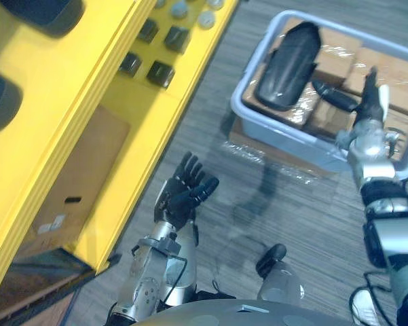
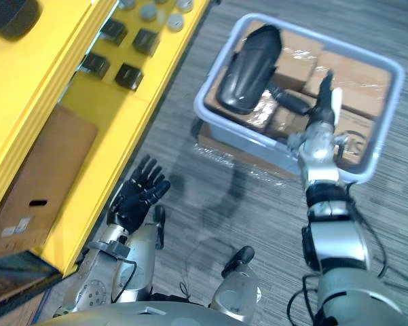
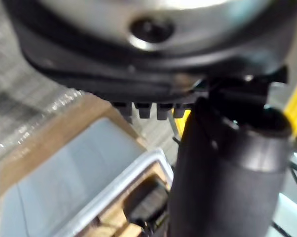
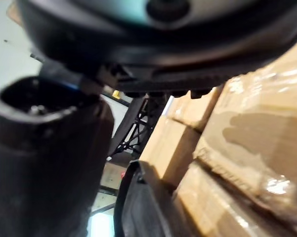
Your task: Walk over and take three plastic housings, then place them on the shelf
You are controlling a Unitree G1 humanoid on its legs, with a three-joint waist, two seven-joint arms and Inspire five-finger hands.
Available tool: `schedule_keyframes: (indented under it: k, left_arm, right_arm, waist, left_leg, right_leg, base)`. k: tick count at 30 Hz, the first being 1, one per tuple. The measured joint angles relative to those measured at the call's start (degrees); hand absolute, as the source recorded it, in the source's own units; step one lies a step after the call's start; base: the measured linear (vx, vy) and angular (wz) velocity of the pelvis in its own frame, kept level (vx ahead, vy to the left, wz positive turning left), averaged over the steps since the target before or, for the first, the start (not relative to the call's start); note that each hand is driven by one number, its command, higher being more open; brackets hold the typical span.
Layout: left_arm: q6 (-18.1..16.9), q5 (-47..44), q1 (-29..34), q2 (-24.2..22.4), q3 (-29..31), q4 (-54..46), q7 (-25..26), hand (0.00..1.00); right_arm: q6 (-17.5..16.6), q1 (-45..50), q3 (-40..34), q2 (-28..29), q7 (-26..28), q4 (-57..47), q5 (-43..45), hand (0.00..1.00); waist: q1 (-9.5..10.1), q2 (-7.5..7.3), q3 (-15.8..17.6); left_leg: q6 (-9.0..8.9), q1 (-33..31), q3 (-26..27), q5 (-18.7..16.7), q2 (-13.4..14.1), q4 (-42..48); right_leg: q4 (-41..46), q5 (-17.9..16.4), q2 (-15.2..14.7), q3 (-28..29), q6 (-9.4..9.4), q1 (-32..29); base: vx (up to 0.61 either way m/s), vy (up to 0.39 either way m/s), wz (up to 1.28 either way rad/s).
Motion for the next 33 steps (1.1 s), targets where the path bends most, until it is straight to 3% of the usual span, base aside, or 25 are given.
schedule_keyframes:
  k: [5,7,10,17,18,26,33]
  left_arm:
    - [-1.3,-0.1,0.0,0.5,-3.1,2.7,-1.7,1.0]
    - [-1.7,-0.1,-1.0,0.4,-4.4,3.9,-2.1,1.0]
    - [-2.4,-0.5,-1.2,0.3,-6.1,4.8,-2.2,1.0]
    - [-5.3,-3.0,-1.7,0.1,-8.3,5.8,-2.6,1.0]
    - [-6.0,-3.0,-1.7,0.1,-8.3,5.9,-2.7,1.0]
    - [-7.6,-3.3,-1.7,0.1,-8.4,6.0,-2.8,1.0]
    - [-7.4,-4.5,-1.7,0.8,-7.9,6.1,-2.3,1.0]
  right_arm:
    - [0.0,-9.6,5.5,-4.1,-1.8,7.5,1.7,1.0]
    - [1.7,-11.9,7.1,-5.3,-2.3,11.0,1.7,1.0]
    - [8.4,-15.7,7.5,-6.4,-7.0,16.3,1.9,1.0]
    - [19.3,-22.8,7.5,-13.2,-17.0,19.7,6.8,1.0]
    - [20.9,-23.8,7.4,-14.0,-18.1,20.5,7.9,0.0]
    - [26.4,-24.2,6.9,-19.5,-18.1,22.1,10.7,0.0]
    - [27.4,-23.7,4.6,-23.9,-10.0,24.8,6.5,0.0]
  waist:
    - [3.3,1.53,2.4]
    - [4.41,2.48,3.4]
    - [5.82,3.48,4.2]
    - [8.14,5.19,4.9]
    - [8.24,5.23,4.9]
    - [8.78,5.73,5.0]
    - [8.24,5.73,5.0]
  left_leg:
    - [0.37,-7.4,-3.2,-2.2,-0.7,5.8]
    - [0.68,-9.3,-4.2,-2.4,-0.7,7.7]
    - [1.43,-12.6,-5.4,-2.3,-1.6,9.6]
    - [2.5,-16.8,-6.5,-1.4,-2.7,10.6]
    - [2.58,-17.5,-6.6,-1.3,-2.8,10.6]
    - [2.74,-19.6,-7.8,-1.1,-3.5,10.8]
    - [2.54,-19.2,-7.9,-1.0,-3.5,10.5]
  right_leg:
    - [1.9,0.0,-0.9,-2.7,0.08,-3.3]
    - [3.0,0.0,-1.3,-3.3,0.11,-4.1]
    - [4.9,-0.1,-2.4,-4.4,-0.01,-5.9]
    - [5.8,0.1,-3.4,-5.7,0.18,-8.7]
    - [5.8,0.1,-3.4,-5.9,0.22,-9.0]
    - [5.4,0.6,-3.4,-7.5,0.6,-9.5]
    - [5.6,0.4,-3.1,-7.5,0.28,-9.2]
  base:
    - [-0.13,0.098,0.18]
    - [-0.09,0.071,0.15]
    - [-0.12,0.077,0.19]
    - [-0.07,0.037,0.12]
    - [0.0,0.0,0.0]
    - [0.02,-0.006,0.09]
    - [-0.02,-0.013,0.0]
